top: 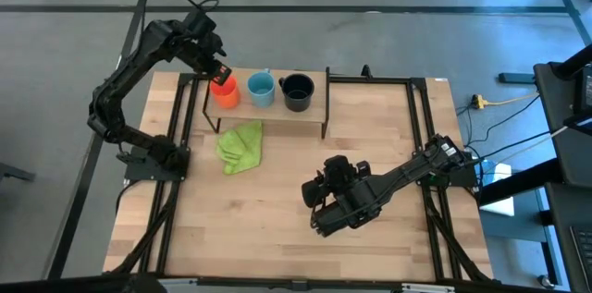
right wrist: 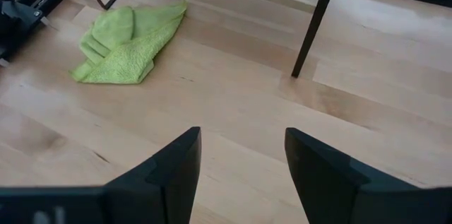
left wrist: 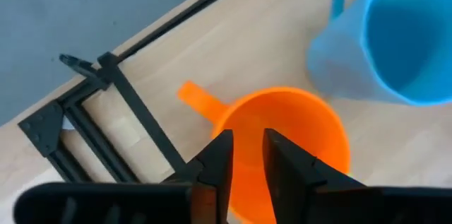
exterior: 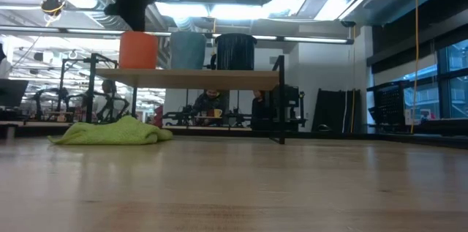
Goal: Stack small to large cups/mugs on shelf
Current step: Return to Home Position
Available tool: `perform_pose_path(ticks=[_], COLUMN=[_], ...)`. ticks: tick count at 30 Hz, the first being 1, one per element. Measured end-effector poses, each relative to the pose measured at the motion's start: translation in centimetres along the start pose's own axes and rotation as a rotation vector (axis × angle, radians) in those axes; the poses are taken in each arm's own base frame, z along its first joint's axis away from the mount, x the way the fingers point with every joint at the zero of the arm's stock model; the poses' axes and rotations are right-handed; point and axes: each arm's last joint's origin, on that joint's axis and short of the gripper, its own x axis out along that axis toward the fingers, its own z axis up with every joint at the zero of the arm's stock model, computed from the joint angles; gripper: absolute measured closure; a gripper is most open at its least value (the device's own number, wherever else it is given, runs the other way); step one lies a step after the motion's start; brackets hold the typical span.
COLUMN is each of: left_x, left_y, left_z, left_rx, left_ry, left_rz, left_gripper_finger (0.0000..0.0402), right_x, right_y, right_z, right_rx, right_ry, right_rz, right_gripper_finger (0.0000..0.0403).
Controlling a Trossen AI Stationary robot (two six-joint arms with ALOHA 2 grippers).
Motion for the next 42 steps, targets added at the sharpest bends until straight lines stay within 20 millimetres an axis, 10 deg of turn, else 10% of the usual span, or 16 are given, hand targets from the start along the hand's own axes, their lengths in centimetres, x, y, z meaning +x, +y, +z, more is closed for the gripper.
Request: perform_pose_path(ticks=[9, 16, 26, 38, 42], left_x=[-7.6, -13.3, -4.4, 0.8, 3.5], left_y=[-2.2, -4.9, -3.5, -2.6, -3.1], left_z=[-1.7, -7.8, -18.1, -22.4, -22.7], left_rx=[0.136, 0.294, 0.112, 0.206, 0.250], left_ry=[-0.197, -0.602, -0.911, -0.827, -0.735], left_rz=[-0.170, -0.612, -1.070, -1.348, -1.316], left_gripper_finger=[0.0326, 0.0332, 0.0332, 0.0332, 0.0332], right_x=[-0.3, -5.7, -12.6, -7.0, -6.2], right_y=[-0.2, -1.9, -7.5, -11.9, -12.3], right_z=[0.9, 3.4, -0.1, -5.1, -5.7], right_rx=[-0.001, 0.051, 0.053, 0.275, 0.115], right_ry=[-0.118, -0.491, -0.679, -0.560, -0.655], right_rz=[0.023, 0.228, 0.488, 0.588, 0.558], right_gripper_finger=[0.0196, 0.0197, 0.0238, 0.0265, 0.0265])
